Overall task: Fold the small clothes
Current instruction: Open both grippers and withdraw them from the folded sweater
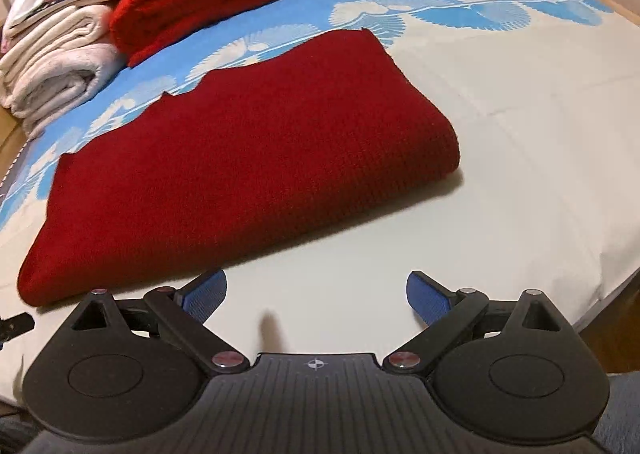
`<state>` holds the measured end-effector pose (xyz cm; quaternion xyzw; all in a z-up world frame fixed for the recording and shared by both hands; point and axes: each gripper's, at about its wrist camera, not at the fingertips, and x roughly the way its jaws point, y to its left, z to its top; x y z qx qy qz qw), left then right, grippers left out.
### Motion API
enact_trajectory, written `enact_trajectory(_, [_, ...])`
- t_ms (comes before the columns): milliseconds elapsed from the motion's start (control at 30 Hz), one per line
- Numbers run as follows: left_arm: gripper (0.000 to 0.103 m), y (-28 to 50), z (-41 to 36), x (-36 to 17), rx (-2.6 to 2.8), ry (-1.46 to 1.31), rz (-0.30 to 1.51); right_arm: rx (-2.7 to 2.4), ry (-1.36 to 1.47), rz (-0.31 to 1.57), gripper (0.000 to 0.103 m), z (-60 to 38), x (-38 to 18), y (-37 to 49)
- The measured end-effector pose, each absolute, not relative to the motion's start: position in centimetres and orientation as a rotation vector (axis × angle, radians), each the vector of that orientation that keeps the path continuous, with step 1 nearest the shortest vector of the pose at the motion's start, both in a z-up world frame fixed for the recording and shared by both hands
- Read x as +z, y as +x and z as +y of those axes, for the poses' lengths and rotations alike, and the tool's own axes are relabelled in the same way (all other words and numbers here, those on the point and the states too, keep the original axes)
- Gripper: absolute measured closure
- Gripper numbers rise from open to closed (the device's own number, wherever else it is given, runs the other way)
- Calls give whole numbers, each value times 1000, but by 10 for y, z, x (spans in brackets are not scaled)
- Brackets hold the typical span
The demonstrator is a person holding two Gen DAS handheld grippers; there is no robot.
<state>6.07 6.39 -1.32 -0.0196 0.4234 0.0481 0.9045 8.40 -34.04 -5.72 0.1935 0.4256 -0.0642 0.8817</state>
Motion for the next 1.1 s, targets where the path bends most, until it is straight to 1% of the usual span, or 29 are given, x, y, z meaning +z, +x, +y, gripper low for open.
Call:
enact_trajectory(167, [0,69,62,-18,76,-53,899,-118,417,928,6,-338,-63,87])
enact_trajectory(367, [0,73,62,-17,60,-58,894,-101,421,924,6,-339,-62,86])
enact_trajectory(667, [0,72,66,-18,56,-57,894,-109,565,937,6,-355,-67,87])
enact_trajectory(933, [0,71,66,-19,55,-50,899,-115,567,929,6,-356,-67,82])
enact_trajectory(1033, [0,71,66,-17,55,-54,896,-119,622,915,6,-363,-67,76])
enact_trajectory(1100, [0,71,68,-17,63,-62,895,-114,721,902,6,-375,-69,70])
